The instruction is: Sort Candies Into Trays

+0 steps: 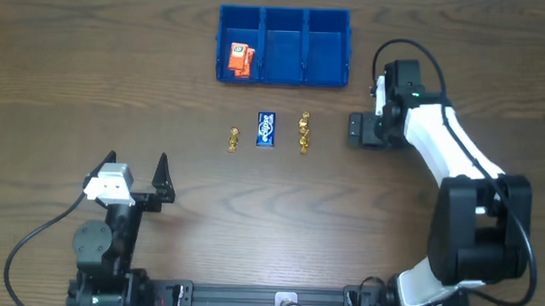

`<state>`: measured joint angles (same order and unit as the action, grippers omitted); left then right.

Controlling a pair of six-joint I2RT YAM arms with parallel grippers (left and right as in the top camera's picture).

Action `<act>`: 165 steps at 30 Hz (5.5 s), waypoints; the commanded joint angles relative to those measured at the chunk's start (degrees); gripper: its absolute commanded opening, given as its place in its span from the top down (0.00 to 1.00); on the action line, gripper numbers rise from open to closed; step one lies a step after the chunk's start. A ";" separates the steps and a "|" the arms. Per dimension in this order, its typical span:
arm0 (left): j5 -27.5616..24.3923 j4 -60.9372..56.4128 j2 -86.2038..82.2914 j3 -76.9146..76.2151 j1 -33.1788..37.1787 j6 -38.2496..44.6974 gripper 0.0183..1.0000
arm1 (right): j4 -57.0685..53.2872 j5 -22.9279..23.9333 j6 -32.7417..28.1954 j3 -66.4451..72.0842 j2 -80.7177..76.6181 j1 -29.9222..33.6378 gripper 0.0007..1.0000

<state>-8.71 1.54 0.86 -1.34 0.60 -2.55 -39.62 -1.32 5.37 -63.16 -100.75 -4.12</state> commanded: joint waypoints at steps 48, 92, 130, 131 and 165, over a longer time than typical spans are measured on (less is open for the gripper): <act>-1.40 2.05 -0.44 1.07 0.13 0.44 0.00 | 5.70 3.61 -0.26 -1.27 -6.97 -0.63 0.57; -1.40 2.05 -0.44 1.07 0.13 0.44 0.00 | 24.24 19.76 15.39 -27.19 -14.36 -25.77 0.80; -1.40 2.08 -0.44 1.07 0.13 0.44 0.00 | -3.48 20.17 26.69 -27.21 -8.28 -35.10 0.00; -1.40 2.05 -0.44 1.07 0.13 0.44 0.00 | -6.58 18.45 29.31 -26.99 -8.66 -35.47 0.00; -1.40 2.05 -0.44 1.07 0.13 0.44 0.00 | -4.74 11.50 33.88 -24.94 -22.82 -36.04 0.44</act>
<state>-8.71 1.56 0.84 -1.34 0.60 -2.55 -44.64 9.67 38.57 -88.38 -123.22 -39.99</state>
